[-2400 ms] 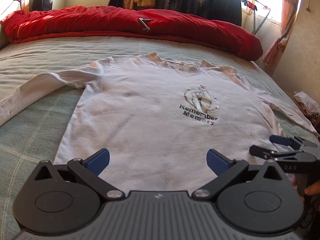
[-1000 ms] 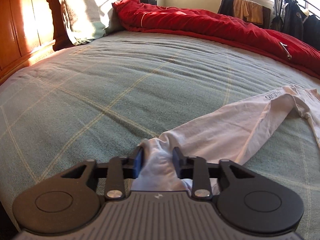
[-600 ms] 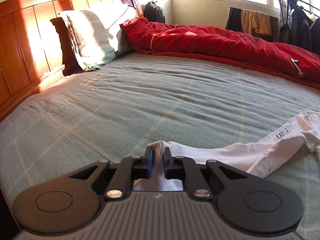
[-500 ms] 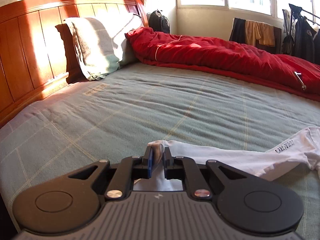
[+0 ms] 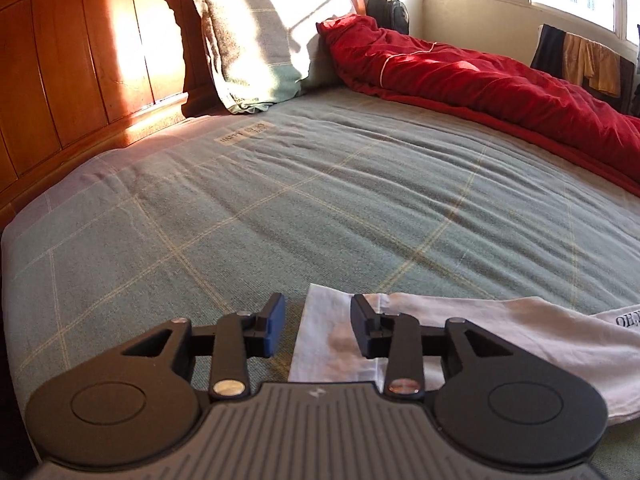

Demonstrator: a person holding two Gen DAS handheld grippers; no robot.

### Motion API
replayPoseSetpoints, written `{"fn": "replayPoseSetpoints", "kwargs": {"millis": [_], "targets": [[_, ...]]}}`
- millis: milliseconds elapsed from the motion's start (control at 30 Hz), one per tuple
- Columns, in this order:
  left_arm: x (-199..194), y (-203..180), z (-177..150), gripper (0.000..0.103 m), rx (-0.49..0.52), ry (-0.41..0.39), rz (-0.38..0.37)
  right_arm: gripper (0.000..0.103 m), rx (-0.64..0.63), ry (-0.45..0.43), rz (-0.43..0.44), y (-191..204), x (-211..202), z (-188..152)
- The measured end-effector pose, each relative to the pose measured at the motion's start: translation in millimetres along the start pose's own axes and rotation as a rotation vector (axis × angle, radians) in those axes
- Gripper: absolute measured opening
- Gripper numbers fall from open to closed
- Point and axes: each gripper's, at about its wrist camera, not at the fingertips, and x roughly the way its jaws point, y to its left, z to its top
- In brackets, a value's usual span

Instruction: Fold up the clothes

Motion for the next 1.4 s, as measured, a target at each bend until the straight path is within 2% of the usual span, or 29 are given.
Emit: {"fn": "replayPoseSetpoints", "kwargs": {"millis": [33, 100, 200, 300, 400, 567, 700, 833, 933, 1133, 1167, 1200, 1233, 1267, 1300, 1400], "targets": [[-6, 2, 0, 0.040, -0.007, -0.016, -0.003, 0.103, 0.001, 0.000, 0.001, 0, 0, 0], [-17, 0, 1, 0.049, -0.003, -0.032, -0.036, 0.103, 0.003, 0.000, 0.003, 0, 0, 0], [-33, -21, 5, 0.049, 0.063, -0.049, -0.113, 0.103, 0.006, 0.001, 0.014, 1, -6, 4], [-48, -61, 9, 0.050, 0.177, -0.062, -0.215, 0.103, 0.057, -0.061, 0.097, -1, -24, 14], [-57, -107, 10, 0.051, 0.293, -0.056, -0.329, 0.103, 0.080, -0.106, 0.133, -3, -33, 17], [-53, -188, 2, 0.051, 0.470, -0.042, -0.450, 0.103, 0.086, -0.073, 0.124, -6, -25, 11], [-27, -225, 1, 0.049, 0.497, 0.013, -0.509, 0.103, 0.079, -0.066, 0.132, -8, -23, 8], [0, -243, -3, 0.047, 0.522, 0.073, -0.542, 0.103, 0.088, -0.058, 0.137, -13, -21, 7], [12, -253, -7, 0.047, 0.576, 0.087, -0.570, 0.103, 0.100, -0.045, 0.136, -16, -17, 4], [32, -269, -17, 0.047, 0.683, 0.142, -0.576, 0.103, 0.108, -0.029, 0.132, -18, -11, 2], [32, -269, -18, 0.042, 0.676, 0.145, -0.585, 0.103, 0.109, -0.027, 0.131, -18, -10, 2], [32, -269, -18, 0.027, 0.668, 0.148, -0.601, 0.103, 0.110, -0.025, 0.131, -18, -9, 1], [31, -269, -19, 0.019, 0.659, 0.145, -0.604, 0.103, 0.108, -0.025, 0.130, -18, -9, 1], [31, -271, -19, 0.007, 0.650, 0.137, -0.589, 0.103, 0.107, -0.025, 0.129, -17, -9, 1], [30, -272, -18, 0.004, 0.642, 0.128, -0.573, 0.103, 0.105, -0.026, 0.129, -17, -9, 1], [30, -277, -14, 0.003, 0.594, 0.085, -0.512, 0.103, 0.104, -0.024, 0.127, -17, -9, 0]]}}
